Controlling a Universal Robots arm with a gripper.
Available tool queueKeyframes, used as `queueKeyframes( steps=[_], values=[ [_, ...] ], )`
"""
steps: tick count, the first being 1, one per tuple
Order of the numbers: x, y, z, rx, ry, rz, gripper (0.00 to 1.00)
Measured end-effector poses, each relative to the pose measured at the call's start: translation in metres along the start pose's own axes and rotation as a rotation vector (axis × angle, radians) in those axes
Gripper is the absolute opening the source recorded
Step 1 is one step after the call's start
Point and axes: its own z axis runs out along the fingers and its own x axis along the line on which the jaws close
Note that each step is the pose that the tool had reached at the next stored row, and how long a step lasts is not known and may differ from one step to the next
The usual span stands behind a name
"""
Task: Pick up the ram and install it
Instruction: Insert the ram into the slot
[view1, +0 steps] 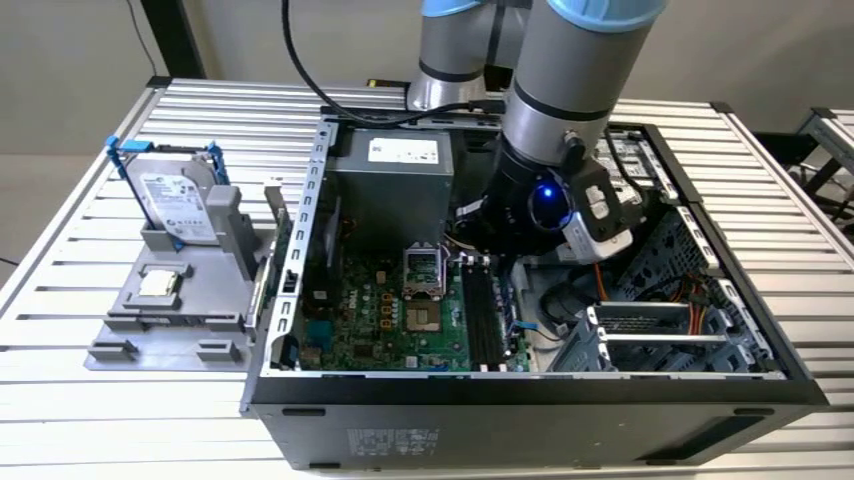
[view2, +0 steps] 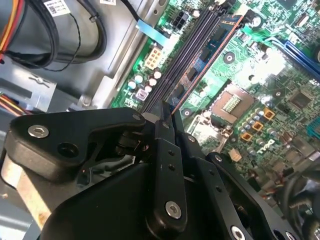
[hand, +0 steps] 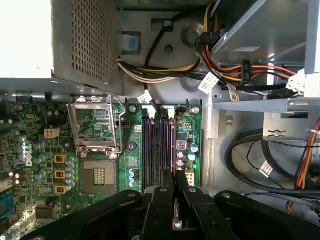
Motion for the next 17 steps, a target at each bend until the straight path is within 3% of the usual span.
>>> queueKeyframes(
  steps=[3,14,17],
  values=[
    [-0.0001,-0.0002,0.0054,0.0009,-0.0019,0.001,0.0],
    [0.0004,-0.0044,0.019,0.0143,-0.0024,0.005,0.0],
    [0.0005,-0.0044,0.0226,0.0144,-0.0025,0.007,0.0]
  ],
)
